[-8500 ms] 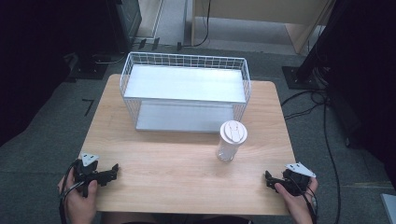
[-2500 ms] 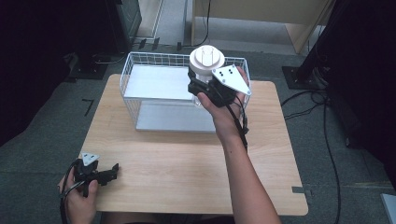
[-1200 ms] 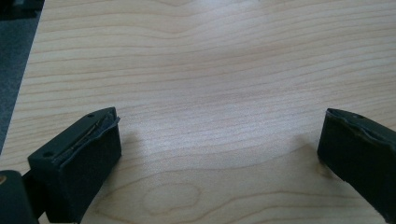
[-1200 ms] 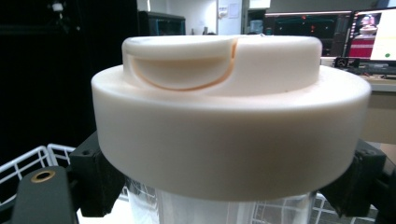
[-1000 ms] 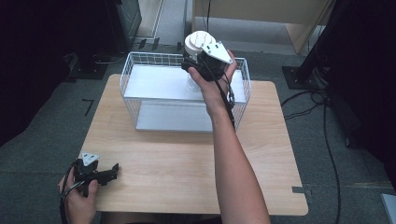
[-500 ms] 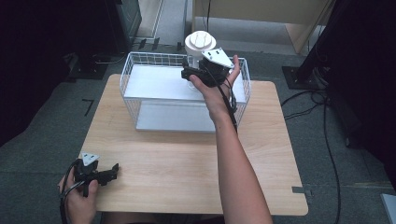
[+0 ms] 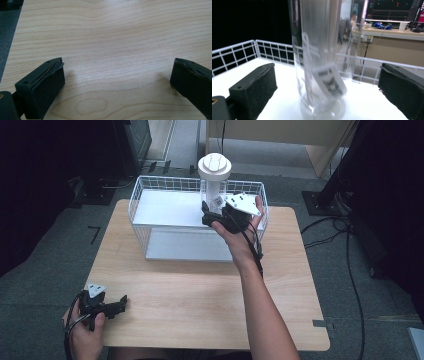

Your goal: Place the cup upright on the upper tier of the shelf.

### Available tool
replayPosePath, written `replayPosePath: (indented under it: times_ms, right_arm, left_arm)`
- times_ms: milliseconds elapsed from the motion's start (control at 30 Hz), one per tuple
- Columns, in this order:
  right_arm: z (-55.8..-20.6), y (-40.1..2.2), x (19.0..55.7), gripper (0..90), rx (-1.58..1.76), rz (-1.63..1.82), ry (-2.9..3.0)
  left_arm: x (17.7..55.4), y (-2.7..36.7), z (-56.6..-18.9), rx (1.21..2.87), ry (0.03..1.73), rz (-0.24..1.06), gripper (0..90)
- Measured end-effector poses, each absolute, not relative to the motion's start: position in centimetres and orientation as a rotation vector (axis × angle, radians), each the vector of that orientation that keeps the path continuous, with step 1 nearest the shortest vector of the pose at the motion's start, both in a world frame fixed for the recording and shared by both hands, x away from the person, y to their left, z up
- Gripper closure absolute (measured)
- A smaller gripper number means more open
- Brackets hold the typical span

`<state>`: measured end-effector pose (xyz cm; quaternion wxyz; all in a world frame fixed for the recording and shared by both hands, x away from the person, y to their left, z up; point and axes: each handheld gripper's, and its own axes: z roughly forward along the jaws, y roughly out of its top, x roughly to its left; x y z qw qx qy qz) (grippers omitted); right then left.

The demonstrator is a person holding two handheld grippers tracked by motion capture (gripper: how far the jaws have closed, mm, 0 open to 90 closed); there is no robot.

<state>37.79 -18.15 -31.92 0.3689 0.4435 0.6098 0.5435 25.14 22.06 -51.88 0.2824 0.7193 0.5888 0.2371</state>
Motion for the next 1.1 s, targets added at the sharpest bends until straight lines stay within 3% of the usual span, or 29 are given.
replayPosePath:
  times_ms: [1100]
  right_arm:
    - [-39.6, -24.4, 28.7, 1.9, 1.133, 1.34, 1.575]
  left_arm:
    - [25.1, 22.1, -51.9, 1.927, 1.577, 0.635, 0.0]
